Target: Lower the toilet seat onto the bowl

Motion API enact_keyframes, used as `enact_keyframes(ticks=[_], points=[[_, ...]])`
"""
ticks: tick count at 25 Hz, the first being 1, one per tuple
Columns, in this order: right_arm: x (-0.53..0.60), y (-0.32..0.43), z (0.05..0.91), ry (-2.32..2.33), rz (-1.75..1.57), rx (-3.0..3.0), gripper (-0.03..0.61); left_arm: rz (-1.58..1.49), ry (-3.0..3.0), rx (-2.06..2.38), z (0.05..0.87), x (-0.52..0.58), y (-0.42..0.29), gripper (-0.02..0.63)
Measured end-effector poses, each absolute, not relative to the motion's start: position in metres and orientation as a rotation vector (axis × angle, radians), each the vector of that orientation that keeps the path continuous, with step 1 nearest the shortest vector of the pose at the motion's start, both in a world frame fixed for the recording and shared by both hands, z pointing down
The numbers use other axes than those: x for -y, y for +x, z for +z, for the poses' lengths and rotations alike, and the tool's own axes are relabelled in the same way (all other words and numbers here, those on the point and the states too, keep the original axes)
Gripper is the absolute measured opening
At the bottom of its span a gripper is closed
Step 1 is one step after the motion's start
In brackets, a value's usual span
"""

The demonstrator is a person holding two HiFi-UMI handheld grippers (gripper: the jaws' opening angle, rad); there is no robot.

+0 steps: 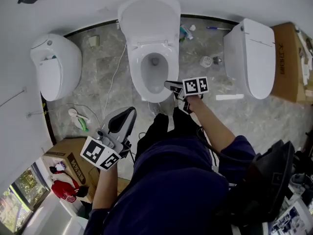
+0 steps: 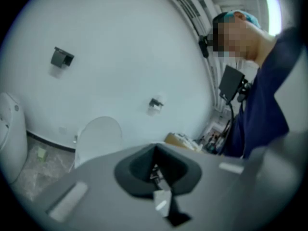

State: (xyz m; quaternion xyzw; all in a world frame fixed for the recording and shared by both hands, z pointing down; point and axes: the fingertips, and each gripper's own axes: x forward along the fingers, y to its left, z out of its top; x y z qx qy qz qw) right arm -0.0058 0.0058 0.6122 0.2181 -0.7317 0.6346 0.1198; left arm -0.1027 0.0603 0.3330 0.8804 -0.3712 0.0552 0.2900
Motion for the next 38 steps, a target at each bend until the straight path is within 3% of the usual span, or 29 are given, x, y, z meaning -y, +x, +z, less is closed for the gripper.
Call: enact_keyframes(ticks=[17,38], points=[[0.027,-0.002,0.276,0.530,0.742,2.888,0.023,-0.038,2.549,1.053,0.253,-0.039,-0.060,0.003],[0.032,0.024,0.227,0.487,0.621,2.957,0.008,-0.056,2.575,1.104,0.236,-0.014,-0.037,0.003]])
